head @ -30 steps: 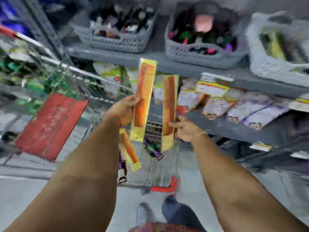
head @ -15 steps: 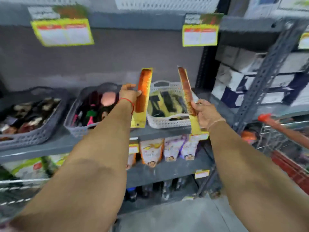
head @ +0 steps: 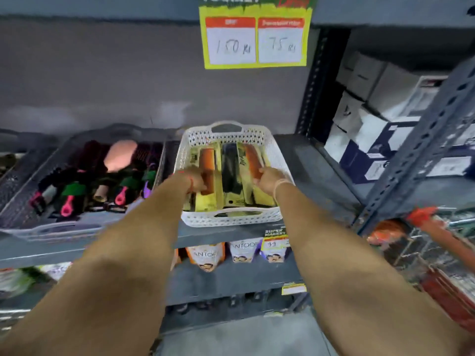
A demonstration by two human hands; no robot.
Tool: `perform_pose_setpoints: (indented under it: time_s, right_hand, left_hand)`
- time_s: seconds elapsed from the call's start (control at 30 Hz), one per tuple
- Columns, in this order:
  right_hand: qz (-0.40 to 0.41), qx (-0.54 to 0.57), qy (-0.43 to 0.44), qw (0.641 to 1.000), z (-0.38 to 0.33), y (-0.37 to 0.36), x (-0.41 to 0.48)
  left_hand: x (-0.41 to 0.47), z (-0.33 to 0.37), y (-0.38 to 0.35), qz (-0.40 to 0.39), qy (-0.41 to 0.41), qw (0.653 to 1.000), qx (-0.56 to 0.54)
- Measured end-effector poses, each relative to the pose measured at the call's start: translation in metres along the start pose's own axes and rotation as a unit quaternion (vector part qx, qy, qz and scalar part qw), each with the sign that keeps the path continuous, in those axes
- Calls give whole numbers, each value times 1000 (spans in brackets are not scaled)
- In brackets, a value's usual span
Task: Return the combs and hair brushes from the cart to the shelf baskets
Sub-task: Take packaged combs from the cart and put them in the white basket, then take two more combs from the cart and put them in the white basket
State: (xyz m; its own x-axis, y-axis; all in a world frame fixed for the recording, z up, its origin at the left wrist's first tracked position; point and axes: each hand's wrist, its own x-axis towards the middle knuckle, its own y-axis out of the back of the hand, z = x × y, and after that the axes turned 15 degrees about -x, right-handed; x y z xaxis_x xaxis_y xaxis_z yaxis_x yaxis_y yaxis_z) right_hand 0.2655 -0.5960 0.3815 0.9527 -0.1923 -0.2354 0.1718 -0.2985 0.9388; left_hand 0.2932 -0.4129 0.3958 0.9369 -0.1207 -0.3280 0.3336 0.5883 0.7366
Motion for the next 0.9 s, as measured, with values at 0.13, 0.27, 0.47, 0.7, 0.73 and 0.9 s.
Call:
perform_pose_setpoints:
  time_s: [0.13, 0.27, 0.47, 0.7, 0.73, 0.9]
  right_hand:
    - [-43, -32, 25, 998, 12, -7, 6]
    - [80, 74, 6, 994, 2, -6, -5]
    - [252, 306, 121, 910, -116, 14, -50]
    - [174, 435, 292, 834, -305, -88, -165]
    - [150, 426, 308, 837, -323, -113, -175]
    - [-55, 318, 327, 888, -375, -239, -202]
  left_hand:
    - [4, -3, -1, -22, 6, 991, 131]
    - [-8, -11, 3, 32, -23, 999, -27]
    - [-69, -76, 79, 231, -80, 935, -255]
    - [-195, -308, 127, 405, 87, 836, -360]
    - [-212, -341, 122, 405, 125, 821, -382]
    - [-272, -473, 81, 376, 297, 755, -449]
